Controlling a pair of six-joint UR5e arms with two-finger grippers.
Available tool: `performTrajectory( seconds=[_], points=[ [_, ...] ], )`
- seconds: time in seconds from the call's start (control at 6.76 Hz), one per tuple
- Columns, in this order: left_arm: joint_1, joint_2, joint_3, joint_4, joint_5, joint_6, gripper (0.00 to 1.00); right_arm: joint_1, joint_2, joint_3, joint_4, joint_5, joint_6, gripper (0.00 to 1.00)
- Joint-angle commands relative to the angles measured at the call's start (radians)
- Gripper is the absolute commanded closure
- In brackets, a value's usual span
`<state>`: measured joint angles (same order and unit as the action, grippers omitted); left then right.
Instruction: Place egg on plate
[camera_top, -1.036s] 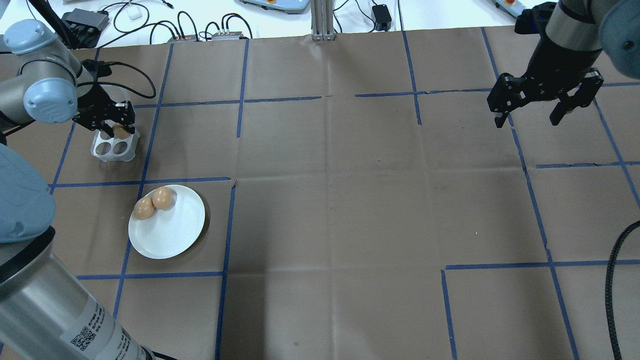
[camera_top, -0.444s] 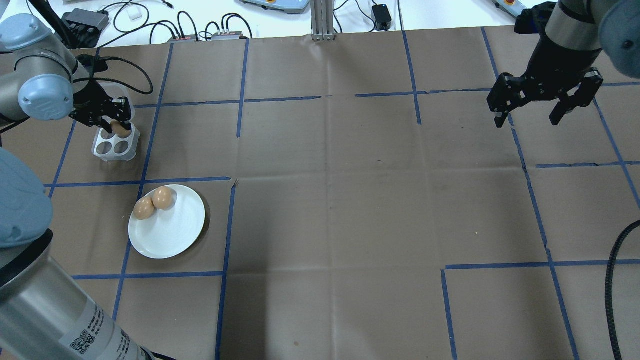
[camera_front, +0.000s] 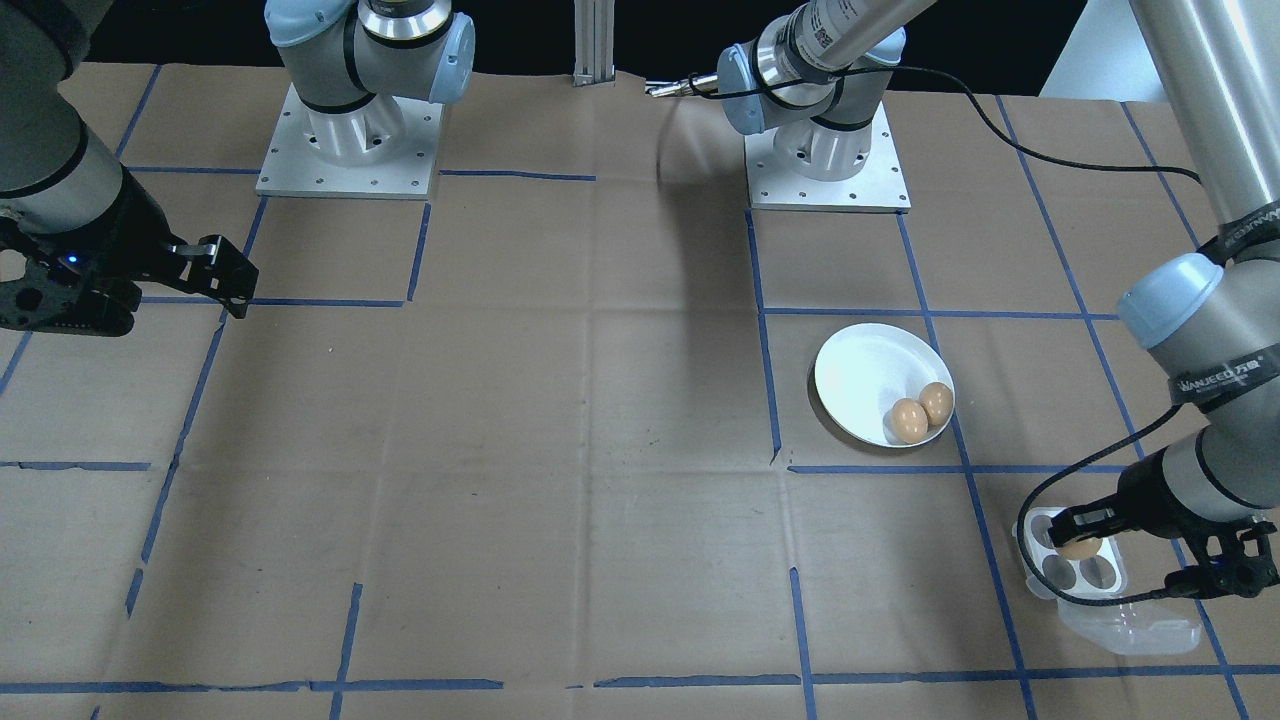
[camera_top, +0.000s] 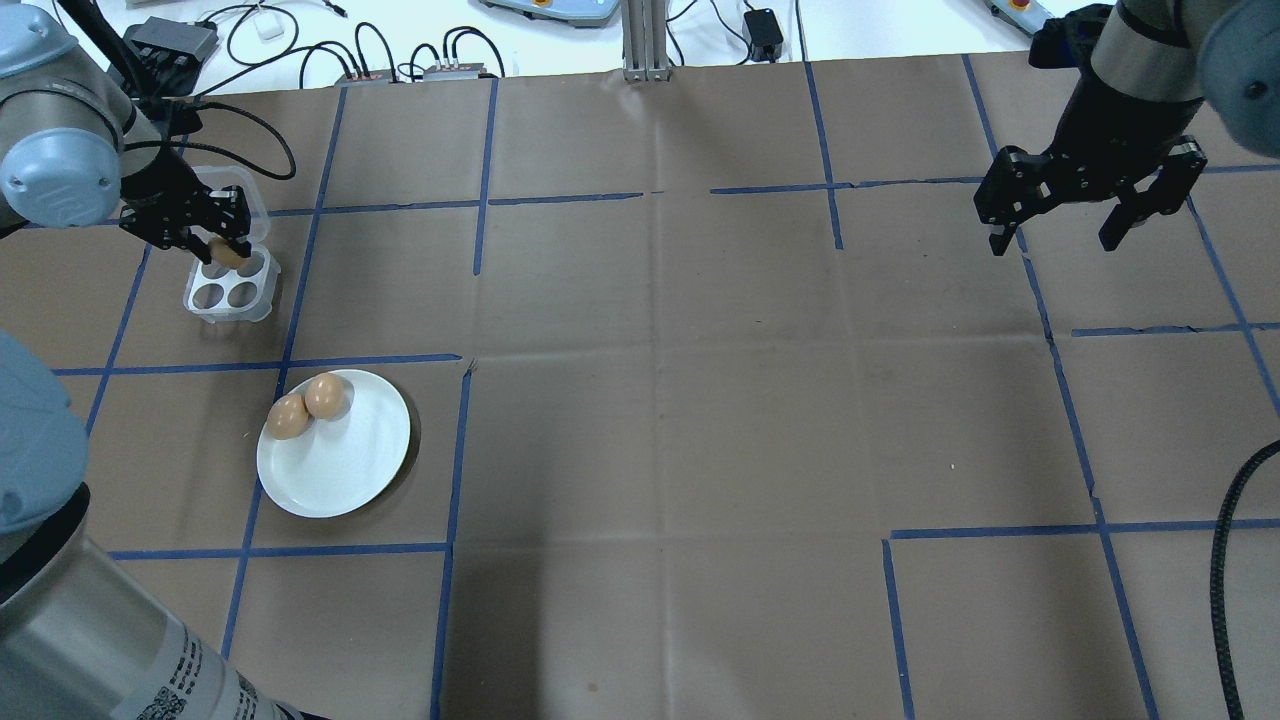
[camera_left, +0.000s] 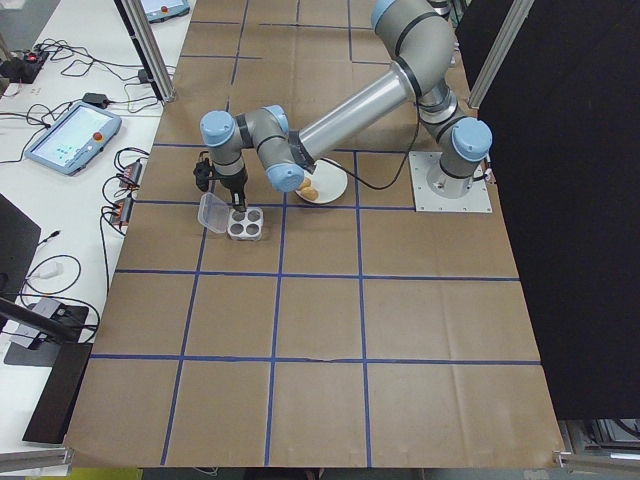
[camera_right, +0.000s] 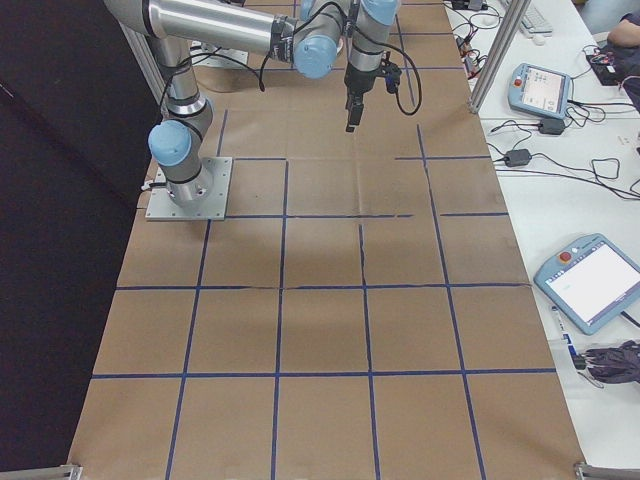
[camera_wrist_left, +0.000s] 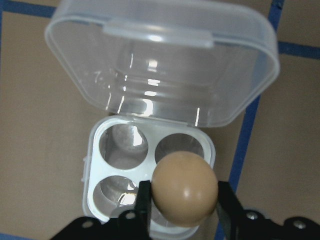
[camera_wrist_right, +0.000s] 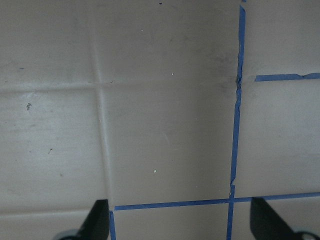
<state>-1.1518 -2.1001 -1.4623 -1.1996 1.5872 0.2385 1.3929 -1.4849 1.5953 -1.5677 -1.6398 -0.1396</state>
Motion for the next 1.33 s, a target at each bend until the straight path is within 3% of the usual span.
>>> performTrajectory(
  seconds=[0.0, 0.15, 0.44, 0.59, 0.89, 1.18],
  points=[
    [-0.008, 0.081, -0.036, -0.188, -0.024, -0.072, 0.94, 0.0, 0.0, 0.0, 0.0, 0.0, 0.0, 0.0],
    [-0.009, 0.113, -0.082, -0.284, -0.106, -0.114, 0.94, 0.0, 0.0, 0.0, 0.0, 0.0, 0.0, 0.0],
    [-0.022, 0.184, -0.191, -0.487, -0.211, -0.192, 0.95, 0.0, 0.0, 0.0, 0.0, 0.0, 0.0, 0.0],
    [-0.034, 0.221, -0.261, -0.494, -0.243, -0.199, 0.95, 0.0, 0.0, 0.0, 0.0, 0.0, 0.0, 0.0],
    [-0.046, 0.27, -0.392, -0.444, -0.239, -0.193, 0.95, 0.0, 0.0, 0.0, 0.0, 0.0, 0.0, 0.0],
    [-0.043, 0.25, -0.43, -0.277, -0.176, -0.186, 0.94, 0.0, 0.0, 0.0, 0.0, -0.002, 0.0, 0.0]
  ],
)
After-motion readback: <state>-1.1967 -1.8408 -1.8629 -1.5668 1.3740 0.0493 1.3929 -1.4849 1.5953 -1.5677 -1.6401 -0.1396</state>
